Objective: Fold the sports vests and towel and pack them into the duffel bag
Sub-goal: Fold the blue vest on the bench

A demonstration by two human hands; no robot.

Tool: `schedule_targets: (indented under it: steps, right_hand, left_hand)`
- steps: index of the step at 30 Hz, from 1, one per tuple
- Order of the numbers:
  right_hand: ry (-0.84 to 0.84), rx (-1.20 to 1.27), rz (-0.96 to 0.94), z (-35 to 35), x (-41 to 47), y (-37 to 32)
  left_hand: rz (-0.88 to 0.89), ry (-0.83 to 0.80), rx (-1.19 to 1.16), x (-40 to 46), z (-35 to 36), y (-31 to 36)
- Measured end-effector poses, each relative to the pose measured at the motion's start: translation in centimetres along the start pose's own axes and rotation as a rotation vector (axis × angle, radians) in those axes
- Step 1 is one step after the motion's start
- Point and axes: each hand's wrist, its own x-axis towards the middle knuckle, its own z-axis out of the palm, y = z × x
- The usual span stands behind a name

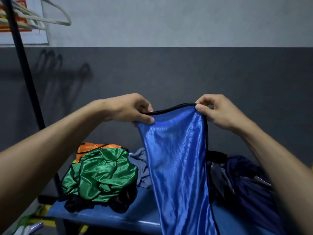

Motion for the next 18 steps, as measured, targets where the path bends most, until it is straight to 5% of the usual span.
schedule_targets:
  steps: [5, 10, 13, 18]
  right_hand:
    - [0.003, -0.023, 0.012, -0.3, -0.2, -0.1]
    - [-0.021, 0.013, 0.04, -1.4, -0.7, -0.4]
    - [-0.063, 0.15, 0.106, -2.4, -1.2, -0.8]
    - [-0.127, 0.441, 0.249, -3.0, -2.4, -1.2]
  left_hand:
    - [-0.016, 0.045, 0.06, 0.1, -0.6, -0.1]
    - [-0.036, 0.093, -0.306, -0.6, -1.3, 0.4]
    - [-0.038, 0.098, -0.49, -0.7, -1.8, 1.1]
    - [-0.036, 0.164, -0.422, -1.3, -1.5, 2.0]
